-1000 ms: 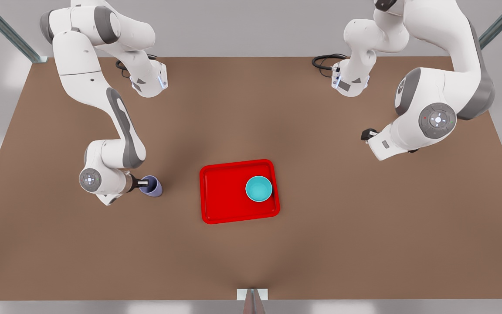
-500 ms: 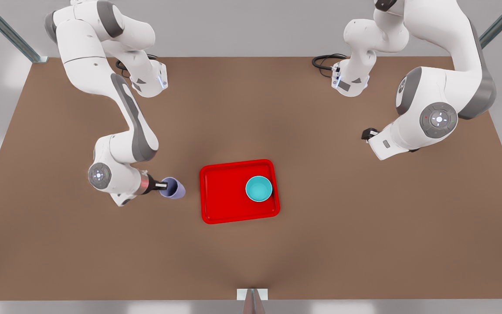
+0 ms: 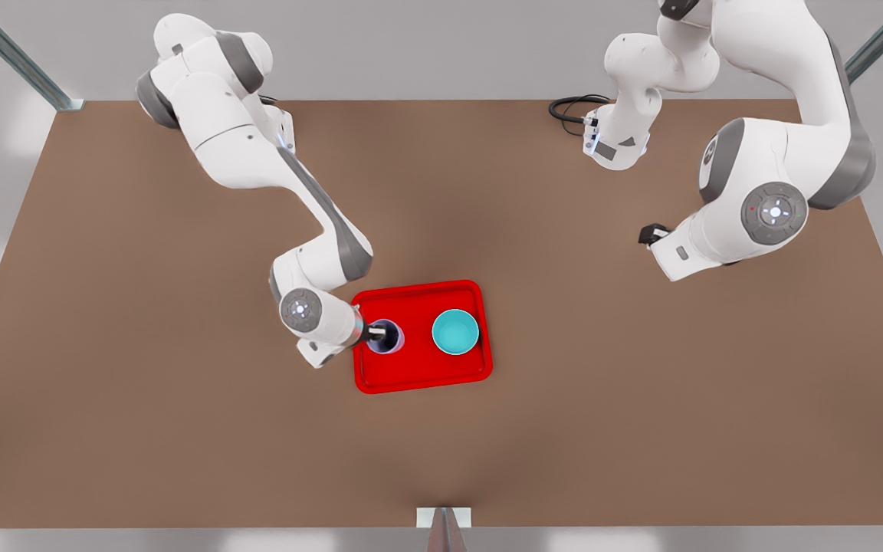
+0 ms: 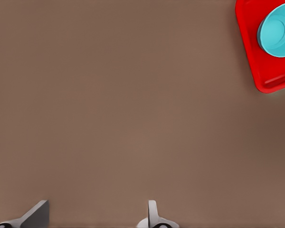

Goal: Place the bowl on the tray with the left arm and the cup on the tray with the right arm

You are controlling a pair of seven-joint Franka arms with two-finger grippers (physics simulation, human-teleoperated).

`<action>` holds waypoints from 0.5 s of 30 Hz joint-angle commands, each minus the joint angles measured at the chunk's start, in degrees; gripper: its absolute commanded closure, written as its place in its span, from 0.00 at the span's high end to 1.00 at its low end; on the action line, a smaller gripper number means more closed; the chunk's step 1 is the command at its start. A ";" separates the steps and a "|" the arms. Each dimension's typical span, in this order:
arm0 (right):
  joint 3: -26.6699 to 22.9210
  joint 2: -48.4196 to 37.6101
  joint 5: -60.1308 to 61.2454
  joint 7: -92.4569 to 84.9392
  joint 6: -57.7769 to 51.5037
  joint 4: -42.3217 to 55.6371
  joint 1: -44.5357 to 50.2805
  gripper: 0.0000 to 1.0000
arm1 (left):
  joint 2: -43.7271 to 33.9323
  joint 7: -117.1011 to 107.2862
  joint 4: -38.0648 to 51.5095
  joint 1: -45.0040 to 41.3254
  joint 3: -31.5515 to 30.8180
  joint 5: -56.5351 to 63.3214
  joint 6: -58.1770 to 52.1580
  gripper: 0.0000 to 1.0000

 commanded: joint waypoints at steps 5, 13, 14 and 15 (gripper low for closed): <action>0.01 0.65 -1.23 0.07 -0.09 -0.17 0.67 0.71 | 0.19 -0.09 -0.03 -0.01 0.08 0.09 -2.53 1.00; 0.01 0.30 -1.06 0.07 0.52 -0.35 0.93 1.00 | 1.34 -0.26 1.99 -0.01 -0.10 0.17 -1.83 1.00; 0.01 0.03 -0.79 0.15 0.34 -0.26 0.67 1.00 | 1.34 -0.26 1.99 -0.01 -0.10 0.17 -1.83 1.00; -0.17 -1.72 -0.79 0.24 -0.36 -0.17 -0.21 1.00 | 1.34 -0.26 1.99 -0.01 -0.10 0.26 -1.83 1.00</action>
